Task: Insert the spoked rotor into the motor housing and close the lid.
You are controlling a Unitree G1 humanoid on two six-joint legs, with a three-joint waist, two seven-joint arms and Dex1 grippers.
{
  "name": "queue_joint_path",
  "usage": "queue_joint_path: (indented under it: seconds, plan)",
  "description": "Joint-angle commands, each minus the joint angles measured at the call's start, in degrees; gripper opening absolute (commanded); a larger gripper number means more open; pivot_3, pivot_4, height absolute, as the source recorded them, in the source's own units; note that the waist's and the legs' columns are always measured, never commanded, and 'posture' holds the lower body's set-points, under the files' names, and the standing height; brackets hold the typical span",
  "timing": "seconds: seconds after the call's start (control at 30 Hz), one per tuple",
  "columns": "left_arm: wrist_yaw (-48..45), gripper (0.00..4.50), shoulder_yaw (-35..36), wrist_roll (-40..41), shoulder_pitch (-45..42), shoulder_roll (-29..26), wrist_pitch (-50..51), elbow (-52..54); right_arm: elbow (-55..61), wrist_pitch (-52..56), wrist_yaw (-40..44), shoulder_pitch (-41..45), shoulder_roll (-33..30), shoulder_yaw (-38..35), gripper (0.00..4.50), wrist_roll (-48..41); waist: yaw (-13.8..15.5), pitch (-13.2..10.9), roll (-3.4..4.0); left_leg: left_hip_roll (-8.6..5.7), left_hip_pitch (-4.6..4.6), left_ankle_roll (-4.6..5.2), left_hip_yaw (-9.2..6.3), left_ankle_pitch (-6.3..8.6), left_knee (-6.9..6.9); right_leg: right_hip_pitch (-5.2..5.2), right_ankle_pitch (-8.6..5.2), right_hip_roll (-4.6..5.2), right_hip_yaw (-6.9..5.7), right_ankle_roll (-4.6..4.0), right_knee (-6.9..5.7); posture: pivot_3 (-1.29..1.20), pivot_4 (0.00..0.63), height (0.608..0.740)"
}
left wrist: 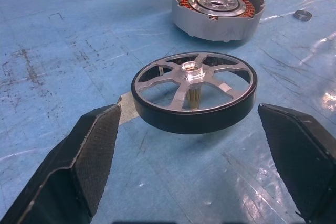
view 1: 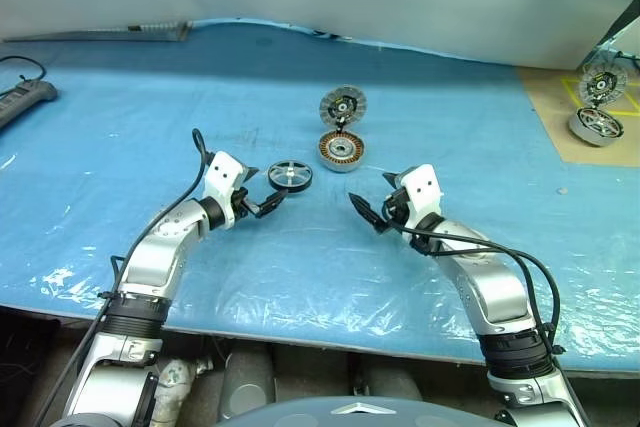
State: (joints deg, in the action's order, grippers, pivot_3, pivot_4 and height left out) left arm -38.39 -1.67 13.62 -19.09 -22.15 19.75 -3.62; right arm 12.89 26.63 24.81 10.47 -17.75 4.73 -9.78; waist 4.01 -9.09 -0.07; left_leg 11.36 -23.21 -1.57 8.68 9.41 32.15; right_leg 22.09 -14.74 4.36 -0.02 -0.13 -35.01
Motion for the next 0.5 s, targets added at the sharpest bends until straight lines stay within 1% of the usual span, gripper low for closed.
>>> queue_joint_path:
  seconds: [0.03,0.5]
  plan:
    - [-0.19,4.48,1.11,0.66,-0.32,-0.27,-1.32,1.5,0.68,-0.83,-0.73,1.17,0.29,-1.17,4.46,-0.15,0.0,0.0,0.0,0.0,0.0,0.0,0.0,0.0,0.0,0.0,0.0,0.0,0.0,0.0,0.0,0.0,0.15,0.74]
    - [-0.06,4.48,0.92,0.81,-0.2,-0.3,-0.69,2.38,-0.71,-0.96,-3.3,1.93,0.66,-1.68,4.46,0.38,0.0,0.0,0.0,-0.01,0.01,0.0,0.0,0.0,0.02,0.0,0.0,0.0,0.0,0.0,-0.04,0.0,0.15,0.74]
